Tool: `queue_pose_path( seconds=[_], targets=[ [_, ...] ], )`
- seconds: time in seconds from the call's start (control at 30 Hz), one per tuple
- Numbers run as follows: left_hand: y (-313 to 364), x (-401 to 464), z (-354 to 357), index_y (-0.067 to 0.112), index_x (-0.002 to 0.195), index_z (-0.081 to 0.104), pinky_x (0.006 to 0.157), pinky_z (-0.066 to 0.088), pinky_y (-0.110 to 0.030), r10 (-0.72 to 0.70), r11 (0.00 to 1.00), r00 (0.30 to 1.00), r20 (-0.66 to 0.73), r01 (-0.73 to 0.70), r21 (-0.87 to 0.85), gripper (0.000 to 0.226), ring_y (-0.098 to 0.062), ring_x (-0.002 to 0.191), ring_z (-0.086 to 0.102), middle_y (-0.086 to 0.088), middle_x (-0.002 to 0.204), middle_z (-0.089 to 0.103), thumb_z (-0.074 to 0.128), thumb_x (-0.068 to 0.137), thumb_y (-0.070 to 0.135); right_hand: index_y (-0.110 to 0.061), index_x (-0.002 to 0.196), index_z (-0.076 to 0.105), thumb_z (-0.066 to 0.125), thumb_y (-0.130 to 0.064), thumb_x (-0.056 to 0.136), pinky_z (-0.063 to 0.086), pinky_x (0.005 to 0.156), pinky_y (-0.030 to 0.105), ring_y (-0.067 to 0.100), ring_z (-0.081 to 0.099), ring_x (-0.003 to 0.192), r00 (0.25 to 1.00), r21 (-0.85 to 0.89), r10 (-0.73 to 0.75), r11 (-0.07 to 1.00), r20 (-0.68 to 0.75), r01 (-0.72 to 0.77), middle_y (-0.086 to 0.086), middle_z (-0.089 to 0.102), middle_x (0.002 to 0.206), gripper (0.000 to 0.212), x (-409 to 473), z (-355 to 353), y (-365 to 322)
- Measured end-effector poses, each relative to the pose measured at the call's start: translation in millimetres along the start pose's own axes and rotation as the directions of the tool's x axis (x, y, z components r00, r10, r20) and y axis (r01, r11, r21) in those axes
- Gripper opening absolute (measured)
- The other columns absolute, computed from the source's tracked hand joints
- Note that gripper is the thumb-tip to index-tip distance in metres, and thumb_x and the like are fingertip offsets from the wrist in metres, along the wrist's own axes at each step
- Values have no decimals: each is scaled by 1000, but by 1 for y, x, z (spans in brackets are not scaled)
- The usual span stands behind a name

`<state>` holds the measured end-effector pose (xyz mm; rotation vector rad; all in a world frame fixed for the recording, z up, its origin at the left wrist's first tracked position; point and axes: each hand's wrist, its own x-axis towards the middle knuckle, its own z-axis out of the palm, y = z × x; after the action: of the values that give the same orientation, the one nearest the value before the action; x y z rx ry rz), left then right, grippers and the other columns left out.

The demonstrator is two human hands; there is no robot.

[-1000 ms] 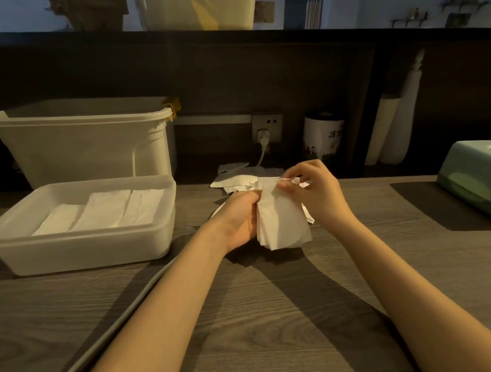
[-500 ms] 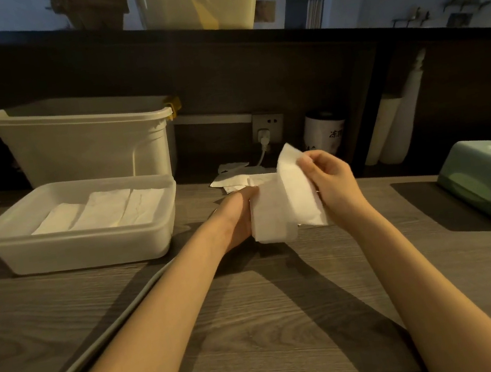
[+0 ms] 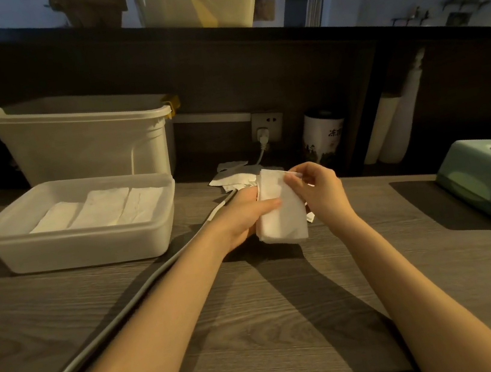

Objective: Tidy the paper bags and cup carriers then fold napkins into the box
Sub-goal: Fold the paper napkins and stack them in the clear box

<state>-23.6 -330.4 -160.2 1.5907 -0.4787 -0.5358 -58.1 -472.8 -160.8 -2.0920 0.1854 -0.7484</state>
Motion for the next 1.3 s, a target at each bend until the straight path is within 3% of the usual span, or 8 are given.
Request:
queue_pose_path(
  seconds=[0.07,0.13,0.27,0.47,0.83,1.1,1.3],
  targets=[
    [0,1,-1,14,132,43,86,50,-35,17,1000,997,-69,-17,-3,38,-17,105,55,-2,116,57,50,94,14,-13,103,59,55,-23,94,51,48,18,10,62,67,1000,36,4,999,-16,-3,2,63,93,15,3,-5,3],
    [3,1,-4,14,133,41,80,50,-33,17,996,990,-143,-29,-79,37,-15,101,54,1,110,56,46,96,13,-14,101,60,56,-22,94,51,51,20,10,60,62,998,-36,4,999,-58,-7,-1,64,84,12,5,-11,8],
    [6,5,-14,11,133,39,86,47,-39,-24,993,949,-315,-13,-116,37,-25,114,53,-8,124,53,45,97,16,-18,106,62,59,-33,91,52,72,33,15,59,85,1000,-345,25,938,-12,-28,-2,64,97,21,7,-14,28],
    [6,8,-26,9,134,40,87,46,-40,-60,991,912,-405,5,-135,37,-27,116,52,-11,129,51,44,98,15,-25,116,58,64,-40,85,44,72,26,8,49,91,968,-571,111,820,224,38,-5,56,113,35,3,-14,35],
    [6,8,-29,7,132,41,89,46,-41,-106,983,900,-424,30,-181,36,-29,116,52,-13,130,51,45,97,15,-25,118,61,62,-37,88,46,70,25,10,54,91,987,-559,-10,823,158,98,-4,57,115,32,0,2,40],
    [7,9,-28,7,133,40,88,45,-40,-112,980,904,-412,32,-196,37,-29,118,52,-13,130,51,44,98,14,-20,111,67,61,-28,91,44,71,24,10,56,83,992,-341,89,939,85,-54,2,65,101,23,4,7,44],
    [2,11,-31,9,132,41,89,46,-40,-139,981,882,-451,62,-182,34,-27,112,54,-11,125,54,44,98,16,-12,108,66,58,-24,93,38,72,19,8,52,86,997,-301,30,952,-67,-49,2,62,103,21,6,5,39]
  ],
)
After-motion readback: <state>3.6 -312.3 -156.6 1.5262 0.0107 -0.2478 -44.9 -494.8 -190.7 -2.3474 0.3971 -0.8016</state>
